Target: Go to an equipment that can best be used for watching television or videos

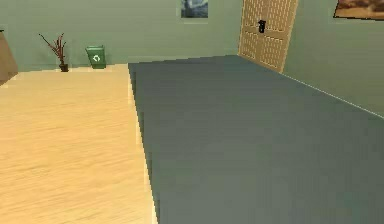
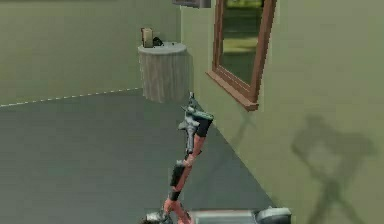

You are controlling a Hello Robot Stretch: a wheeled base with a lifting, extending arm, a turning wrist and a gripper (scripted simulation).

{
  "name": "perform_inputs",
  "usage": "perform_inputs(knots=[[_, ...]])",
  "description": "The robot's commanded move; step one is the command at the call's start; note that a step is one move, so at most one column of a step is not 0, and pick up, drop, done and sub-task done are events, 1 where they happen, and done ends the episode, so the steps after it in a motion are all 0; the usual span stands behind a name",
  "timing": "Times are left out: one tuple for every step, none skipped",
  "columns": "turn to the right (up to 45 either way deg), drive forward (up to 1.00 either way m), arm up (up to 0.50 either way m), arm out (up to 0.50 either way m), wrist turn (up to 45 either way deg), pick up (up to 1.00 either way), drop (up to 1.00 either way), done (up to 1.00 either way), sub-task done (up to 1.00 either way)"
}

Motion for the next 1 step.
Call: perform_inputs(knots=[[15.0,0.00,0.00,0.00,0.0,0.00,0.00,0.00,0.00]])
